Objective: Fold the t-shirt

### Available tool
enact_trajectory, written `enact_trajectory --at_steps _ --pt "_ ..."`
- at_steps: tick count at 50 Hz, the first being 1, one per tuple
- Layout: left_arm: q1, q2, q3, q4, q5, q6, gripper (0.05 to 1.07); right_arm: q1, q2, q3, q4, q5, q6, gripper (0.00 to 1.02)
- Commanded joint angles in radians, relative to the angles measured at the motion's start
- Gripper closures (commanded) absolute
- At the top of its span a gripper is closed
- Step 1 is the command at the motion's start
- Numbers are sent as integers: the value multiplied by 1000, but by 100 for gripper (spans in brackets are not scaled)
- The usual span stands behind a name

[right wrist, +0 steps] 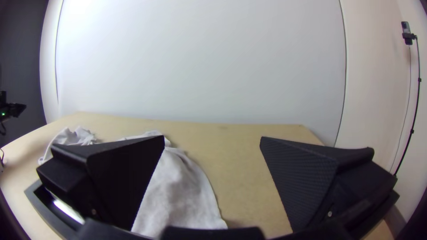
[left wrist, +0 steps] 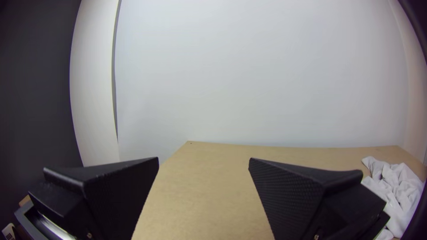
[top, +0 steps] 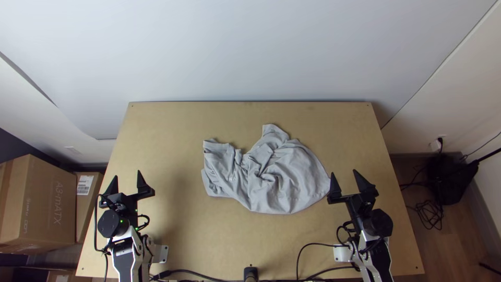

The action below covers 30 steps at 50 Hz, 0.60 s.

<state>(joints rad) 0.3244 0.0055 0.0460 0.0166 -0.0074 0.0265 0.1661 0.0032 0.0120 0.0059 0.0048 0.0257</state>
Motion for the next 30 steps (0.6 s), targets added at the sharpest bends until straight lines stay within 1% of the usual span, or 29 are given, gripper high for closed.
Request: enact_trajectory --at_steps 1,8,15,17,21,30 --pt "4 -6 6 -23 7 -7 10 -23 -9 8 -15 15 -1 3" --pt "4 -1 92 -66 9 -7 10 -83 -6 66 3 15 -6 3" --pt "-1 25 176 -76 9 -7 10 -82 7 138 43 14 -47 3" --pt "1 48 209 -81 9 -7 10 -79 29 169 51 12 -50 3" --pt "-2 102 288 -99 11 -13 10 -65 127 261 66 12 -56 3" --pt "-4 249 492 -173 9 -40 10 -62 396 523 51 6 -61 3"
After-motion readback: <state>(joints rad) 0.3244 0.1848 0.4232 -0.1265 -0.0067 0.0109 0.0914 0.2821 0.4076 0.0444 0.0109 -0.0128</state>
